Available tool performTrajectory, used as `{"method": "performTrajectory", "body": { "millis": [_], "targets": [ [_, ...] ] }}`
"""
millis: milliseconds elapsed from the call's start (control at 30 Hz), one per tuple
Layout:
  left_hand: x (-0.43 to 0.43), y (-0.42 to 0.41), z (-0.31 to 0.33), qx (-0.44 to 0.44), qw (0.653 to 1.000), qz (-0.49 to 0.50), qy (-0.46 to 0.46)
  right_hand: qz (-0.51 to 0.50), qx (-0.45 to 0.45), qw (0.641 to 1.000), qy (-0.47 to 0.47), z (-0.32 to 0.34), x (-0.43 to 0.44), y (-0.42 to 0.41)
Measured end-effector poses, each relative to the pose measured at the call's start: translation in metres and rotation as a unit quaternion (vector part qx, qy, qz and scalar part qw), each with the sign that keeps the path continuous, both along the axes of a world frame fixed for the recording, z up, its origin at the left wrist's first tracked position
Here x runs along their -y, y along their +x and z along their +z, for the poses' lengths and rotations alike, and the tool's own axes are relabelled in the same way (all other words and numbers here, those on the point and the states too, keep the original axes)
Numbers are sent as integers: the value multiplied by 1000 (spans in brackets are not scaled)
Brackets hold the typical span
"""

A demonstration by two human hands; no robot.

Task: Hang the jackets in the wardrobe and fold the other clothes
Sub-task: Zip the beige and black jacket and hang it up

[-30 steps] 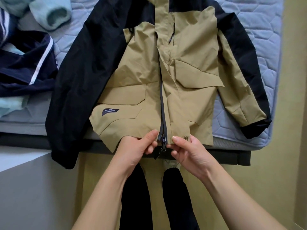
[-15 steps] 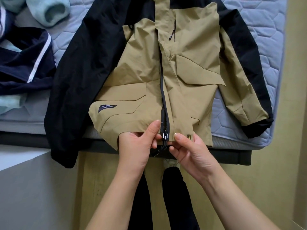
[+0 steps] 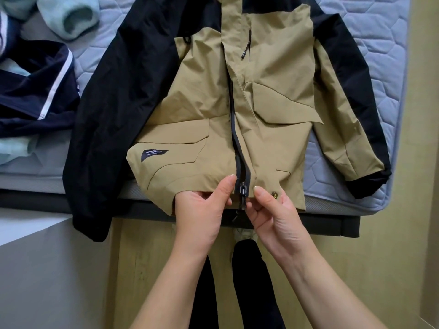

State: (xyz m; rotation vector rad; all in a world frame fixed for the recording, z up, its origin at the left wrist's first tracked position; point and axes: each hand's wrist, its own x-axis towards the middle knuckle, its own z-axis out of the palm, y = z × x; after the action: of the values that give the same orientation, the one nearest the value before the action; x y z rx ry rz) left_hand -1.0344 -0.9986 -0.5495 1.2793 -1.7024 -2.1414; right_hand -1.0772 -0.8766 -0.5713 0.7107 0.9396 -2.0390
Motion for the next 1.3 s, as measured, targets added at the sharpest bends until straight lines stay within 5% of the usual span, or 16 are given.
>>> {"method": "performTrajectory", "body": {
  "millis": [200, 500, 800, 1300],
  "targets": [
    [-11, 9, 0, 36, 998, 13, 47, 10, -6, 1000, -1, -2, 4, -8],
    [-7, 5, -4, 60, 995, -69, -39, 85, -19, 994, 66, -5, -2, -19],
    [-4, -16, 5, 29, 999, 19, 18, 12, 60, 998, 9, -2, 1, -14],
    [-15, -20, -1, -15, 997, 69, -8, -20, 43, 999, -2, 8, 6, -9]
  ]
}}
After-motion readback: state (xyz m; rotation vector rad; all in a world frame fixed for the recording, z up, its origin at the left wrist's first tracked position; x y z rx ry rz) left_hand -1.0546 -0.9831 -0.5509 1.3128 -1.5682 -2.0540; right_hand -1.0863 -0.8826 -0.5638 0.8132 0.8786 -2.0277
